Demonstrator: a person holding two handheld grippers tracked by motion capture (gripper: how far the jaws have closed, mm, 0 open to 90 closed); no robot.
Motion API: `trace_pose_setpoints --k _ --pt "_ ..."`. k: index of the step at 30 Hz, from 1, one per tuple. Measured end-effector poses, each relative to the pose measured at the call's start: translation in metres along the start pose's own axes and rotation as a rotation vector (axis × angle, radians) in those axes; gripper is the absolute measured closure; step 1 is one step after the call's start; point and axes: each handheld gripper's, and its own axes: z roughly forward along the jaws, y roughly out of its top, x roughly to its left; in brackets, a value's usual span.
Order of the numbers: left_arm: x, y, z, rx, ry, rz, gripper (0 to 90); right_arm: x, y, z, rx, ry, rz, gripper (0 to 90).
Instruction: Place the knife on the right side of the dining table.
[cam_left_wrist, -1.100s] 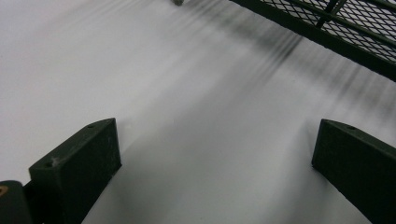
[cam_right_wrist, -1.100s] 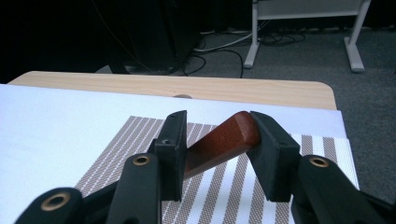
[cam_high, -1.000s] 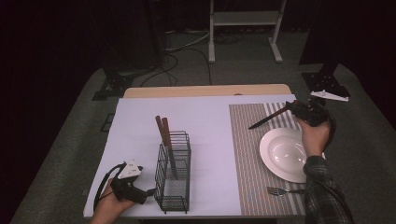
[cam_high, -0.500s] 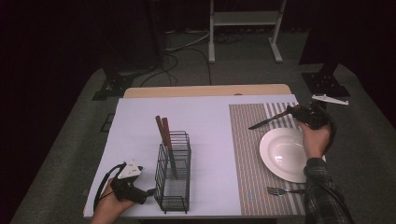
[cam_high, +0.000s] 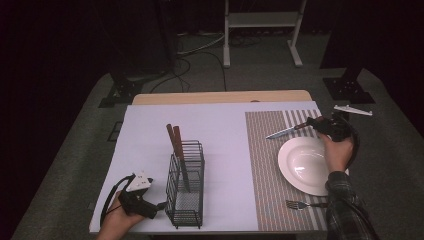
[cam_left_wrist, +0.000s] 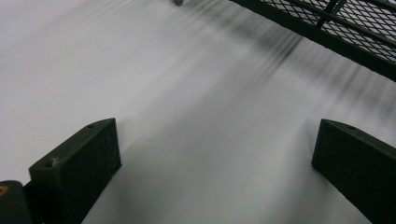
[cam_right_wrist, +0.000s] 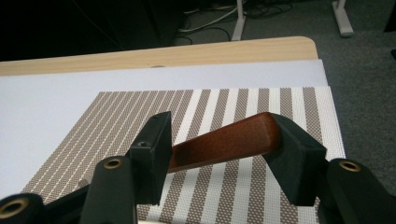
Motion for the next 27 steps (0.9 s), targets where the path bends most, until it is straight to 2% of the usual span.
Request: trace_pose_setpoints --k 27 --pt "0.0 0.0 0.0 0.0 0.0 0.0 0.0 -0.011 -0.012 0.011 0.109 -0.032 0.045 30.7"
